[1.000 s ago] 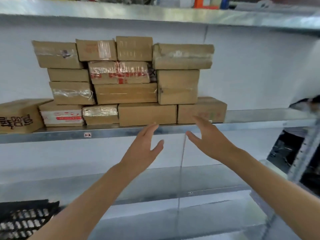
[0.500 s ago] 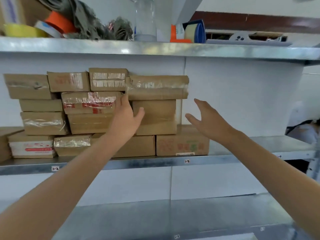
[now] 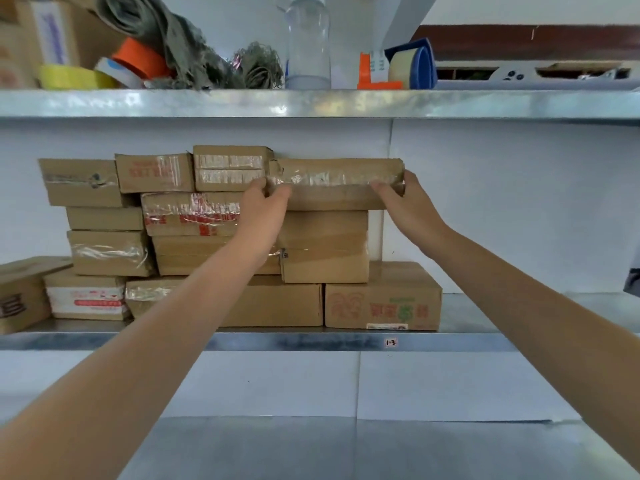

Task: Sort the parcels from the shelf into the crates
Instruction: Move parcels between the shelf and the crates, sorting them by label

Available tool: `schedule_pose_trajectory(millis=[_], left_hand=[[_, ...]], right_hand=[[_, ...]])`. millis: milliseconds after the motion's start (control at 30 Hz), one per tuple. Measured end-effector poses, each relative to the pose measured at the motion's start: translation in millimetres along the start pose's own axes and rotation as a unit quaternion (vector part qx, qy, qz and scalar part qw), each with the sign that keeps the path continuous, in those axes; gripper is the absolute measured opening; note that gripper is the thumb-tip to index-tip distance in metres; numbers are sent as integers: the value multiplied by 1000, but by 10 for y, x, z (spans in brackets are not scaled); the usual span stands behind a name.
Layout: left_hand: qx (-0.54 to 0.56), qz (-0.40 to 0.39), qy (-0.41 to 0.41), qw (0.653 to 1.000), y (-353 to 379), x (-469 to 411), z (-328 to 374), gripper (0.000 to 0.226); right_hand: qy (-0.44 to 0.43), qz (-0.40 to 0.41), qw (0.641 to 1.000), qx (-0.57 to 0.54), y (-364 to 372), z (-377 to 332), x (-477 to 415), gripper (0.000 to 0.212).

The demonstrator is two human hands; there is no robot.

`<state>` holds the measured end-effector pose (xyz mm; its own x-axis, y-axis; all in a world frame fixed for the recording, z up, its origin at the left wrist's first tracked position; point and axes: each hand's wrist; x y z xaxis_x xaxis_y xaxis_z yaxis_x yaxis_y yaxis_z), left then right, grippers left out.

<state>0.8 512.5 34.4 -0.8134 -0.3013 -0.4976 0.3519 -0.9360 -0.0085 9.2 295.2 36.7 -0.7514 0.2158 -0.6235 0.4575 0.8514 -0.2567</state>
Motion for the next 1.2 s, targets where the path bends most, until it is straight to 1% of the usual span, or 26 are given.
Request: schedule_pose_trajectory(millis=[67,133,200,267,333,400,500,567,633,733,800,867,900,1000,1100,1200], left_hand=[[32,3,18,999,-54,102,47,56],[58,2,37,998,-95,214,73,50],[80,1,64,995,-145,337,86,35],[96,8,85,992,-194,440,59,18],[125,18,77,989,-249,538,18,12],[162,22,64,985,-326,630,-30,12],[216,17,62,974,-539,758,-125,30],[256,24,44,965,-715,849,-201,28],[275,49,15,960,-876,928,-297,23],[252,82,-6,964,-1099,1022,-458,24],[209,86,-23,974,-1261,1092,-570,32],[165,91,-44,981,-1439,1181,-744,40],[138,95,-57,984,-1535,1247,-847,40],[58,109,-108,986,-1857,1550,-1197,45],[38,128,-157,979,-2263,1841,-1513,34],[14,153,-191,969,-2719,2068,-1709,21]], right_hand=[[-31,32,999,-15,-96,1,129,40],[-55,64,996,-36,-185,4,285,32],[-70,91,992,-51,-237,36,467,33],[-76,104,990,-63,-245,83,642,40],[-73,114,988,-76,-230,96,799,42],[-76,125,984,-102,-227,73,941,39],[-69,140,976,-154,-202,32,1139,26],[-59,141,973,-171,-139,21,1260,16],[-49,143,972,-181,-39,-5,1377,16],[-40,140,971,-191,137,-47,1513,22],[-32,130,971,-199,276,-57,1601,26],[-21,109,971,-210,448,-16,1743,25],[-14,93,973,-212,552,24,1846,28],[37,20,979,-198,922,204,2236,45],[104,-74,977,-170,1327,295,2608,46],[109,-147,972,-147,1729,295,2882,48]])
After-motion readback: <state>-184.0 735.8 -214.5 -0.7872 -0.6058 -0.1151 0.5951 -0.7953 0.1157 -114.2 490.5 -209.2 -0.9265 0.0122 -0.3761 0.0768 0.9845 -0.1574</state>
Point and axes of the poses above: each hand's wrist, its own x-axis away from the middle knuckle, its own y-axis out of the palm, z = x × y, and after that the axes turned 6 degrees about z, right-handed
